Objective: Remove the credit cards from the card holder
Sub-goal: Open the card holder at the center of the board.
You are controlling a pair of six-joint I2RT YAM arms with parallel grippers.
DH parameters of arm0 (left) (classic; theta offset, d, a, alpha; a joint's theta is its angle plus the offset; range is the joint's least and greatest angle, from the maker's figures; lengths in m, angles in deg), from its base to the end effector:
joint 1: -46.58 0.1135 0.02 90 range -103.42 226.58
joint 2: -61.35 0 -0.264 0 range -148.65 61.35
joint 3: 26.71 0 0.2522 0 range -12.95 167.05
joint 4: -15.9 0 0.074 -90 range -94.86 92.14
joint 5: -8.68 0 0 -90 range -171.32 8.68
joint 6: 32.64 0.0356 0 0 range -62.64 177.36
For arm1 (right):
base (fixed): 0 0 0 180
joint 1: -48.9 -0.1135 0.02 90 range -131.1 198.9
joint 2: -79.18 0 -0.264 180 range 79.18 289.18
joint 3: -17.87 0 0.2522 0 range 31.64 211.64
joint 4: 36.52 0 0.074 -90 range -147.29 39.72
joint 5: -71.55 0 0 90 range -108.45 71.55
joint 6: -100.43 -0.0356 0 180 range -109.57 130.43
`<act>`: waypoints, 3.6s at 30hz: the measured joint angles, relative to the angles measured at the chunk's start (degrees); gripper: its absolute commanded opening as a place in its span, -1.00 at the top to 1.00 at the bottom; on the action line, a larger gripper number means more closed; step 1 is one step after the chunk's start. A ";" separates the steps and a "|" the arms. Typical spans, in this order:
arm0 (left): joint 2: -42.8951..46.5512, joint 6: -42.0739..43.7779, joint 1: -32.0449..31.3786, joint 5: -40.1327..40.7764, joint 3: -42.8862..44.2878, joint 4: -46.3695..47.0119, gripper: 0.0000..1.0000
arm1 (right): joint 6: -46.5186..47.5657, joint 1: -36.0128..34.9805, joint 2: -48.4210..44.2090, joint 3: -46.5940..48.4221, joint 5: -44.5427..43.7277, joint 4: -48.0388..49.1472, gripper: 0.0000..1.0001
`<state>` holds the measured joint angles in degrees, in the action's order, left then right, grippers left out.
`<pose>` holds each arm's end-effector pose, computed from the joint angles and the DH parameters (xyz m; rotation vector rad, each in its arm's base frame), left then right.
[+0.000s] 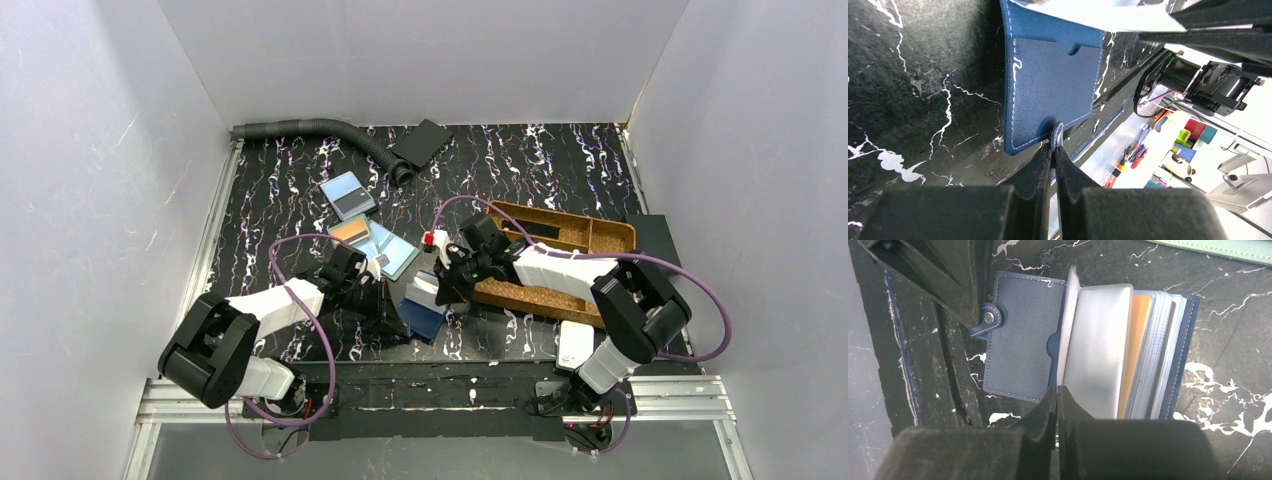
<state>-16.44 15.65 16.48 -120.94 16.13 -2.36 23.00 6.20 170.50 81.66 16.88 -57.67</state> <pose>0.1890 -0.1358 0.1458 0.0490 2.7346 -1.3220 0.2196 0.2306 0.1835 -1.3836 2.0145 0.9840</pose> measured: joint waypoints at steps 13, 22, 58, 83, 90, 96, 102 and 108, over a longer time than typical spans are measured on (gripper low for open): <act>-0.43 -4.31 1.22 2.11 -0.98 6.90 0.60 | -0.39 -0.93 -1.69 -0.03 -2.54 0.48 0.97; 1.04 -5.10 3.07 5.00 -0.87 8.36 0.38 | 1.41 -3.88 -1.68 -0.14 -2.91 0.29 0.97; 42.53 -15.25 7.04 19.22 -14.03 -3.26 -0.60 | 8.06 -12.19 1.85 0.13 1.84 -3.24 -0.05; 22.75 -24.40 -0.58 11.06 -9.86 18.13 0.27 | 6.84 -8.32 3.99 1.26 8.65 -4.67 -0.04; 14.69 -26.69 -2.50 13.02 -8.77 21.60 0.55 | 6.62 -8.30 4.37 1.26 8.94 -4.53 -0.04; 8.01 -28.03 -3.70 14.03 -7.85 22.39 0.67 | 6.46 -8.30 4.43 1.26 8.98 -4.53 -0.04; 2.57 -27.94 -4.22 14.08 -6.65 23.02 0.81 | 6.64 -8.30 4.43 1.26 8.98 -4.62 -0.05; -3.86 -27.33 -4.20 14.31 -6.62 23.36 0.82 | 8.78 -7.87 4.38 1.65 9.08 -6.28 -0.06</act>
<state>-20.30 -11.68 12.28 -106.63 9.50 21.00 31.78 -1.67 174.88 83.32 25.97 -63.95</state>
